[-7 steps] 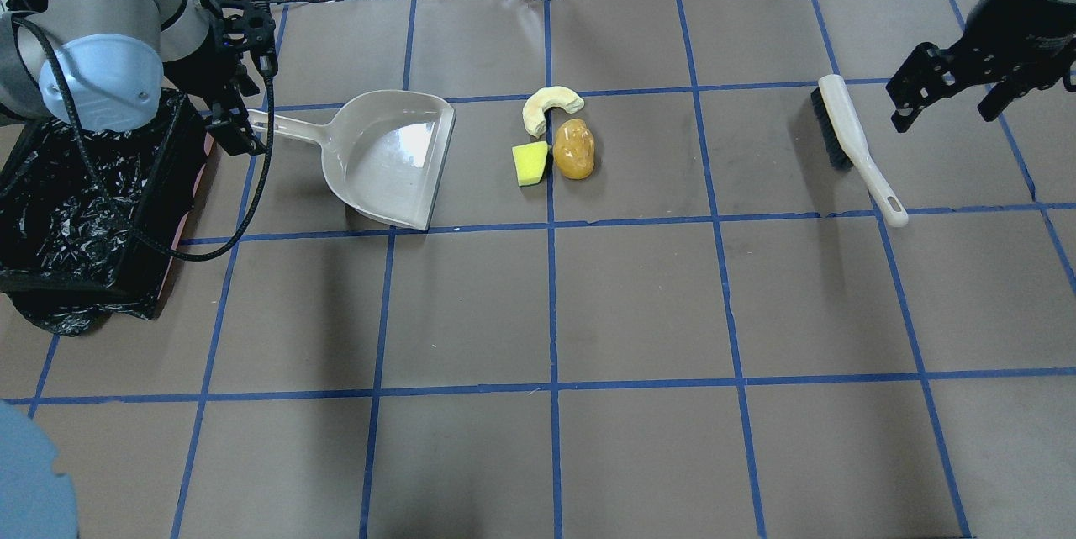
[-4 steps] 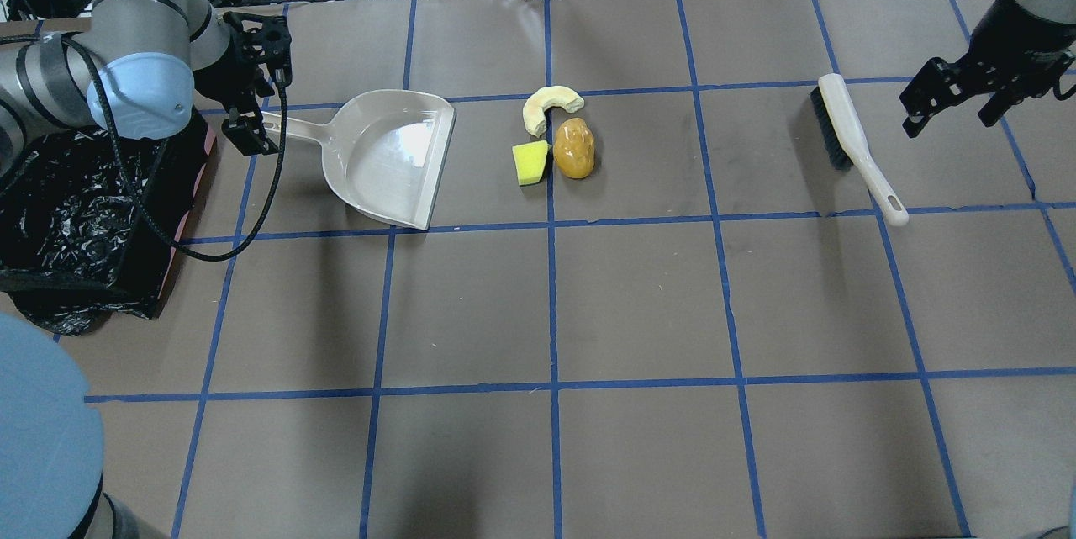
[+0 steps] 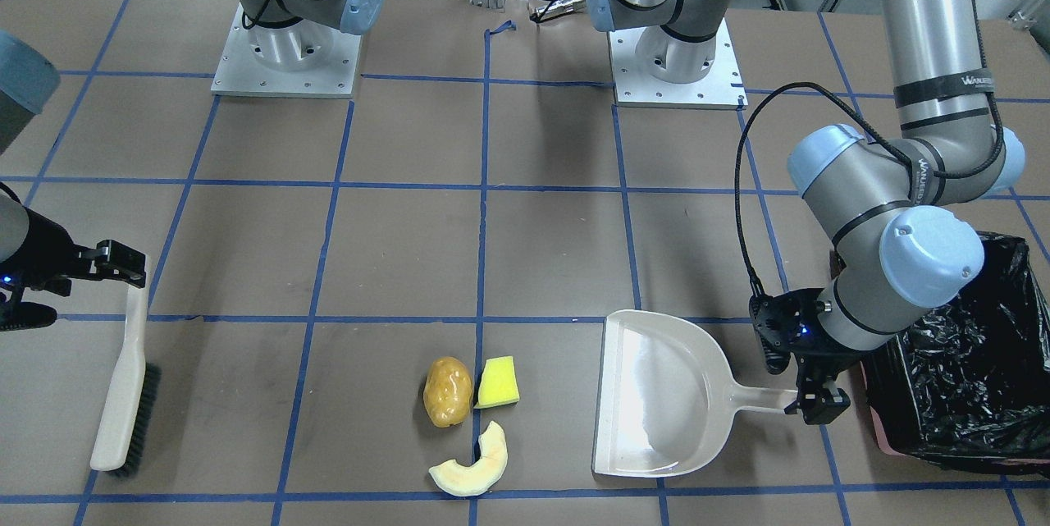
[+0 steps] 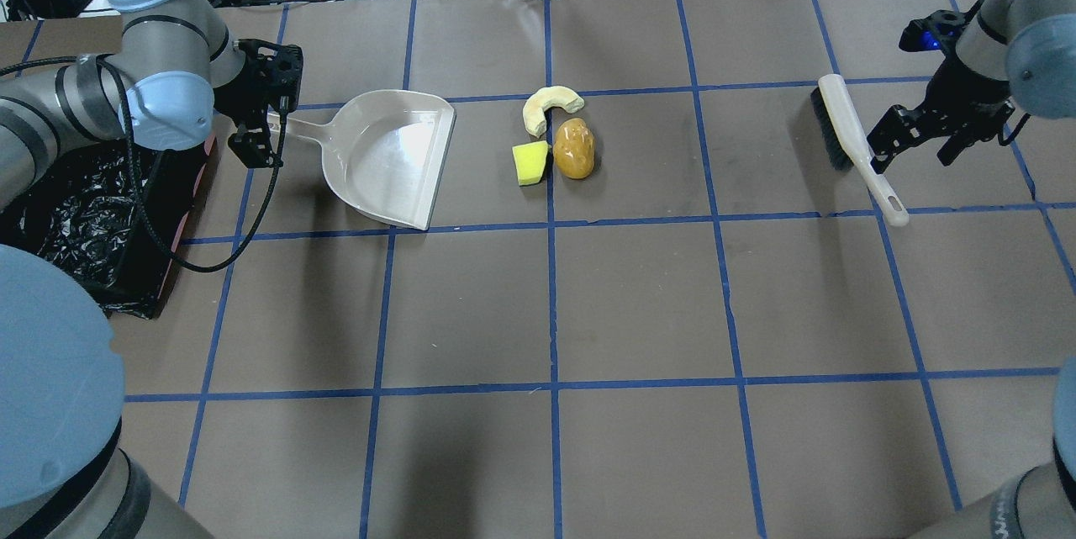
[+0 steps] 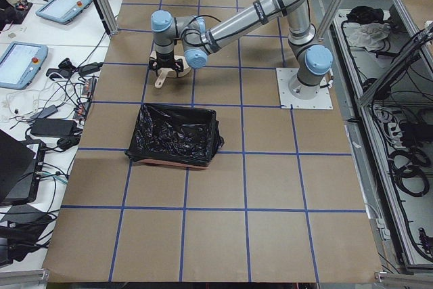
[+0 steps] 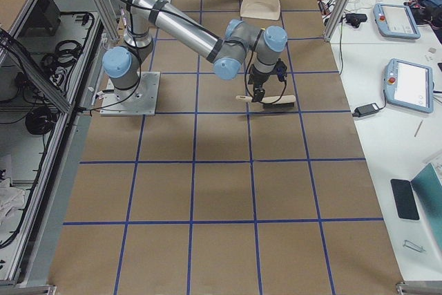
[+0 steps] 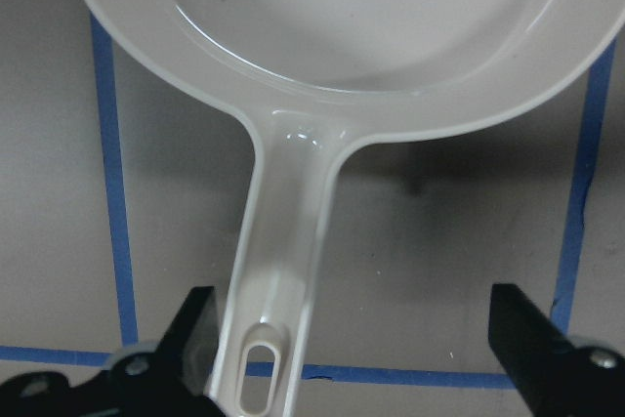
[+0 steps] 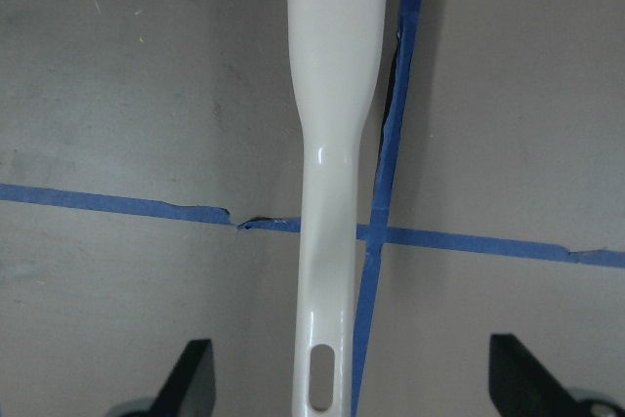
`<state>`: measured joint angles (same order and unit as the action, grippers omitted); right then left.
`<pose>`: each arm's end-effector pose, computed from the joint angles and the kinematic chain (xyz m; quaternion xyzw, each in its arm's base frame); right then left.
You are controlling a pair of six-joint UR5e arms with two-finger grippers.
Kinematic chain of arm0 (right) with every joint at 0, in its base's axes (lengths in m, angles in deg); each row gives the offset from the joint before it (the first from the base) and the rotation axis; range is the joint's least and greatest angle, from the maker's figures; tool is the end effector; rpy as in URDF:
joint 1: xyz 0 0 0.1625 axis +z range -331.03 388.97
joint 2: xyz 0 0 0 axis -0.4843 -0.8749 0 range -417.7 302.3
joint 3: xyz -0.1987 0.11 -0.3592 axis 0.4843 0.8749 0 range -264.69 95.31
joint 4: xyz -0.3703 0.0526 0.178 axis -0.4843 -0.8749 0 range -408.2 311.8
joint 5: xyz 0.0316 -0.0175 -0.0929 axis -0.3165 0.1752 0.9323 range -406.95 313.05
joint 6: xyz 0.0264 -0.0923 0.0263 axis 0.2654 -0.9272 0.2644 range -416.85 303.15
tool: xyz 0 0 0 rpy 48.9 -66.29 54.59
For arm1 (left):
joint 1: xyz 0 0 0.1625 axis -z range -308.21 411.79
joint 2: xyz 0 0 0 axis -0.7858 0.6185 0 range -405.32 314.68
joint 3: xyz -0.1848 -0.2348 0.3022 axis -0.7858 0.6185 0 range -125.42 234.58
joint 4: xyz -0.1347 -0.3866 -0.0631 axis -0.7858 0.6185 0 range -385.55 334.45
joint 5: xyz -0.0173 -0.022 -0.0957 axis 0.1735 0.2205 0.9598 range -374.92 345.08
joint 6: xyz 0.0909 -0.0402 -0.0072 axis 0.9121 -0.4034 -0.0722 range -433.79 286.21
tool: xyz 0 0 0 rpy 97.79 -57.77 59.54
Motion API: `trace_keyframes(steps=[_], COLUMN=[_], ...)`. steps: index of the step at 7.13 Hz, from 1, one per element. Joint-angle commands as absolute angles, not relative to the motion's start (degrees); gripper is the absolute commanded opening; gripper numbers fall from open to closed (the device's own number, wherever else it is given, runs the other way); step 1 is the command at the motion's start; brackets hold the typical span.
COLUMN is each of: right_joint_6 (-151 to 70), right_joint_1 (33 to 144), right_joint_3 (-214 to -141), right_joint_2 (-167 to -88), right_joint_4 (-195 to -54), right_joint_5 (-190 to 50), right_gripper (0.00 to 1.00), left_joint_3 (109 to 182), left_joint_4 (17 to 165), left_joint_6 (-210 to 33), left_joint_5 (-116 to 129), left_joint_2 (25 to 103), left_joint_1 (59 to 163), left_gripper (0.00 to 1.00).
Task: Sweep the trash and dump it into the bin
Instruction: 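Close the left gripper on the dustpan handle while the right gripper grasps the brush handle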
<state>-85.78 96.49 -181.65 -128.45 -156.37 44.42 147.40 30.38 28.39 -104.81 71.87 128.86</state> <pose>-0.0995 -0.5830 0.2780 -0.0570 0.9958 0.0683 0.0197 0.0132 -0.6540 0.2520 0.7020 0.7113 -0.0198 0.0293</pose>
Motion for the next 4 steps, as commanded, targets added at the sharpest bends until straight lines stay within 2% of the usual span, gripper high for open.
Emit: trace_keyframes(steps=[1,3,4], right_joint_6=[-85.41,-85.32,-85.32], right_joint_1=[96.64,96.73,96.73], right_joint_3=[-182.07,-181.98,-181.98], right_joint_2=[-126.17,-125.38,-125.03], right_joint_4=[-156.74,-156.74,-156.74], right_joint_5=[44.28,44.1,44.02], right_gripper=[1.0,0.93,0.92], left_joint_3=[147.48,147.4,147.4], left_joint_4=[30.61,30.52,30.26], left_joint_6=[28.87,28.52,28.61], left_joint_5=[-105.01,-105.27,-105.45], left_joint_2=[72.53,72.54,72.8], left_joint_1=[128.35,128.26,128.35], left_gripper=[0.98,0.98,0.98])
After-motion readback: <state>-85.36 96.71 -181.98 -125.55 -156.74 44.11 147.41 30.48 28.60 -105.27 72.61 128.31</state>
